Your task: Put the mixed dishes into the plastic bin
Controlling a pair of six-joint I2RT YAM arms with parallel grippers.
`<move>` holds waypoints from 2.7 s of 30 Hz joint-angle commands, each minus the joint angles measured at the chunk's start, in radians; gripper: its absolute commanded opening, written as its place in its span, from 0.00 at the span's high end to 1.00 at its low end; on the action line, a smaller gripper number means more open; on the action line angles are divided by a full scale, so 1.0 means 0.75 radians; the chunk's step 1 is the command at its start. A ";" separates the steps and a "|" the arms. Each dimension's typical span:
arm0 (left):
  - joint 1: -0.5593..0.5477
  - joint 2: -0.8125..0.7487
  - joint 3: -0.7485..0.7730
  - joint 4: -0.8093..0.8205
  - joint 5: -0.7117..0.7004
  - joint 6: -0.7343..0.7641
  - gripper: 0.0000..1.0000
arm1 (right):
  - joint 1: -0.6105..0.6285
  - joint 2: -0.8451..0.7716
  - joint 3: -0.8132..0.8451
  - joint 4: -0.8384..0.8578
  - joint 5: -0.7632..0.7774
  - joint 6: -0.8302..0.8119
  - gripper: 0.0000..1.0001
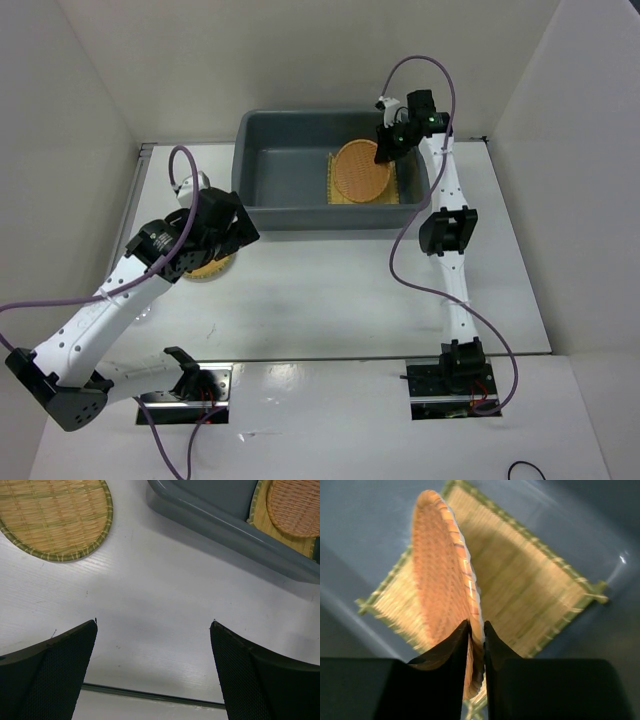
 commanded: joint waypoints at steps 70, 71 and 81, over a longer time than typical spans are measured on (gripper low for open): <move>0.588 -0.910 -1.586 0.933 -0.110 -1.132 0.00 | -0.426 -2.189 -2.734 0.813 0.489 0.175 0.02; 0.601 -0.887 -1.570 0.958 -0.110 -1.132 0.00 | -0.426 -2.189 -2.746 0.799 0.489 0.175 0.02; 0.652 -0.209 -1.327 1.152 -0.053 -1.040 0.00 | -0.426 -2.203 -2.732 0.772 0.664 0.130 0.02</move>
